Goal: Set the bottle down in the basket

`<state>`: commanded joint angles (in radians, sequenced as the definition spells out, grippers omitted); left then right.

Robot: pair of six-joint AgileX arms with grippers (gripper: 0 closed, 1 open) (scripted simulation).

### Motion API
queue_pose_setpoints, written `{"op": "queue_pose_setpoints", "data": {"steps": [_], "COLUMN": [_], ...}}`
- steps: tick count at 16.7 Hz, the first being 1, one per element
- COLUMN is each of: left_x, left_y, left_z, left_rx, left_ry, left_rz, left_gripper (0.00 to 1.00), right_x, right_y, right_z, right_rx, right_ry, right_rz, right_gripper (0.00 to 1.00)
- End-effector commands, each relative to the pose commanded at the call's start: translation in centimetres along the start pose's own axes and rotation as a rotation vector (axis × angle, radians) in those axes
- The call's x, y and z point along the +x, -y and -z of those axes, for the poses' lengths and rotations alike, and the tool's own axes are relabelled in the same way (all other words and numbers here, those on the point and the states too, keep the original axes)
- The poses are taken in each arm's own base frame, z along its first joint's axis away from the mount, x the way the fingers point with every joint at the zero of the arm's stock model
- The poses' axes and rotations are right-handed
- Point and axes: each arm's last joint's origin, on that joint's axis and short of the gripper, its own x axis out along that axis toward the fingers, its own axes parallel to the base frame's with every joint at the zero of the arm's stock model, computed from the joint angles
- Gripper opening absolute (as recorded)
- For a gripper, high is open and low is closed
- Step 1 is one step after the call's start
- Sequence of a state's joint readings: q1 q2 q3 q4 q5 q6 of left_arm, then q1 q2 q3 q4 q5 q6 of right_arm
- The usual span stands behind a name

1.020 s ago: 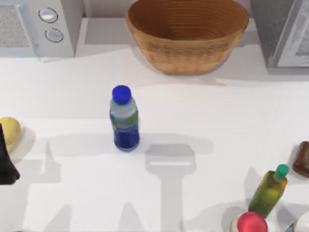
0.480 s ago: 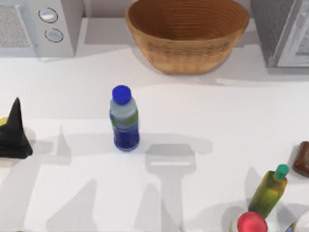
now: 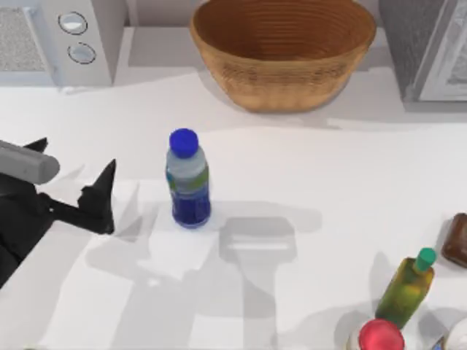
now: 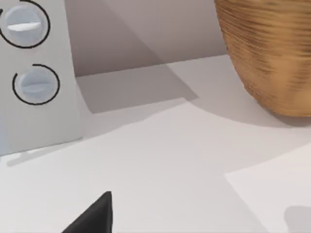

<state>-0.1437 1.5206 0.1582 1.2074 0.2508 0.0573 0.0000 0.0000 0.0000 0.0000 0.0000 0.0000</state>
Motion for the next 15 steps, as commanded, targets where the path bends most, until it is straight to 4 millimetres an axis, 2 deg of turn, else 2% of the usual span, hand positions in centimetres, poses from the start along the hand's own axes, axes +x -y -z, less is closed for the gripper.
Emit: {"op": "queue_pose_setpoints", "data": {"steps": [3, 7, 11, 15], "left_x": [1.8, 2.8, 3.2, 3.2], "left_y": [0.9, 2.5, 3.4, 3.5], "left_z": [2.7, 5.2, 5.8, 5.8], "left_rx": [0.007, 0.021, 0.039, 0.040], "left_ry": [-0.014, 0.000, 0.037, 0.040], "left_rz": [0.133, 0.309, 0.415, 0.419], "left_gripper": [1.00, 1.00, 1.00, 1.00], "right_x": [0.0, 0.0, 0.0, 0.0], "right_y": [0.0, 0.0, 0.0, 0.0], "right_z": [0.0, 0.0, 0.0, 0.0], "right_rx": [0.000, 0.000, 0.000, 0.000], "right_ry": [0.000, 0.000, 0.000, 0.000], "right_rz": [0.000, 0.000, 0.000, 0.000], "right_gripper": [1.00, 1.00, 1.00, 1.00]}}
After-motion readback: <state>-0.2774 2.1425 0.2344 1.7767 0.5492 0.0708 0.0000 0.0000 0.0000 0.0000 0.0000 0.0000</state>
